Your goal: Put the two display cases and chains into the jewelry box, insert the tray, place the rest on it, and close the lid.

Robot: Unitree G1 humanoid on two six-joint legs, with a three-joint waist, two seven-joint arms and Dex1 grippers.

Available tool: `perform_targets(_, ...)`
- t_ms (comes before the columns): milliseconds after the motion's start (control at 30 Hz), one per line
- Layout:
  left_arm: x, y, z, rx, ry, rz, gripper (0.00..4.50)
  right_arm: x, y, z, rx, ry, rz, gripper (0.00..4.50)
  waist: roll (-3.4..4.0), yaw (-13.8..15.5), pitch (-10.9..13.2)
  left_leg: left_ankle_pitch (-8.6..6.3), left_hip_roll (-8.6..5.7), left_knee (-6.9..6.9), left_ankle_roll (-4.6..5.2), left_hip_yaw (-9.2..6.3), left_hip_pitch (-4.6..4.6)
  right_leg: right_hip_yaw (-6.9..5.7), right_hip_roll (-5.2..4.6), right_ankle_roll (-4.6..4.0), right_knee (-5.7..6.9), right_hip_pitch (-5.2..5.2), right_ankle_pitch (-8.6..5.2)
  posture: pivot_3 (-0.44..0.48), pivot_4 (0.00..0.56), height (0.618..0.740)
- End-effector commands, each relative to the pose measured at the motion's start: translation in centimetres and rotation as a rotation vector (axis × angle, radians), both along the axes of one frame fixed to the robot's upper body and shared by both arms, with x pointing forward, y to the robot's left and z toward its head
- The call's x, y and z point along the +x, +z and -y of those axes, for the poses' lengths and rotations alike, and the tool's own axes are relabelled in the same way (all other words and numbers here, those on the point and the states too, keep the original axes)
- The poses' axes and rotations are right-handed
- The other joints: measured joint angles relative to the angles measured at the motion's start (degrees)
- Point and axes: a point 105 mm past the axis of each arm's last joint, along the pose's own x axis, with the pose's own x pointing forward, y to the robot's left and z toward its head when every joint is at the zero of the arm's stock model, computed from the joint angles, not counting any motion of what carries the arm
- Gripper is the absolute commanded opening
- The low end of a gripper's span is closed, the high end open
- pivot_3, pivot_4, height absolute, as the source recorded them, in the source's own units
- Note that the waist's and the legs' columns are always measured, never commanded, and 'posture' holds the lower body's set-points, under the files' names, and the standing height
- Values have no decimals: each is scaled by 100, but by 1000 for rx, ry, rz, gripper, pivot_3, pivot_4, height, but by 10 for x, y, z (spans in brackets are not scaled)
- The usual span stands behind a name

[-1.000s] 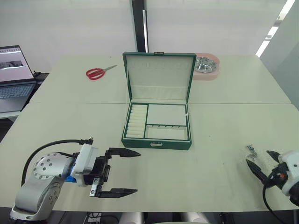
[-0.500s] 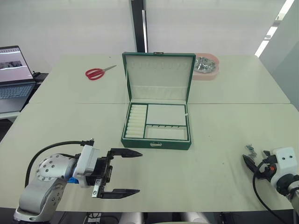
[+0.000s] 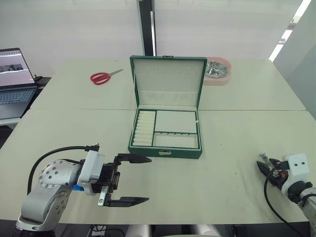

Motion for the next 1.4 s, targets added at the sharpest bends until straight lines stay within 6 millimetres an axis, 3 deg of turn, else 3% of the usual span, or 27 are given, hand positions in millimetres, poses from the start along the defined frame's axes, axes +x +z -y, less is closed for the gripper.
perform_targets(33, -1, 5, 2, -11, -17, 21, 4500, -4, -7, 5, 4, -35, -43, 1714, 0, 3, 0, 0, 0, 0, 0, 0, 0, -1, 0, 0, -1, 1, 0, 0, 150, 740)
perform_targets(267, 4, 6, 4, -7, -13, 30, 4500, -5, -6, 5, 0, -39, -46, 335, 0, 3, 0, 0, 0, -1, 0, -2, 0, -3, 0, 0, -3, 2, 0, 0, 150, 740)
perform_targets(333, 5, 6, 4, -11, -9, 29, 4500, -4, -7, 5, -4, -33, -46, 187, 0, 3, 0, 0, 0, -1, 0, -2, 0, -3, 0, 0, -3, 2, 0, 0, 150, 740)
perform_targets(767, 6, 9, 5, -24, 17, 39, 4500, 1, -5, 2, -23, 7, -31, 186, -1, -3, 0, 0, 0, -1, 0, -3, 0, -3, 0, 0, -4, 2, 0, 0, 150, 740)
perform_targets(1400, 11, 16, 9, -62, 46, 40, 4500, 7, 26, -3, -36, 58, 78, 186, 9, -7, 7, 0, 0, -2, 0, -3, -1, -3, 0, 0, -5, 2, 0, 0, 150, 740)
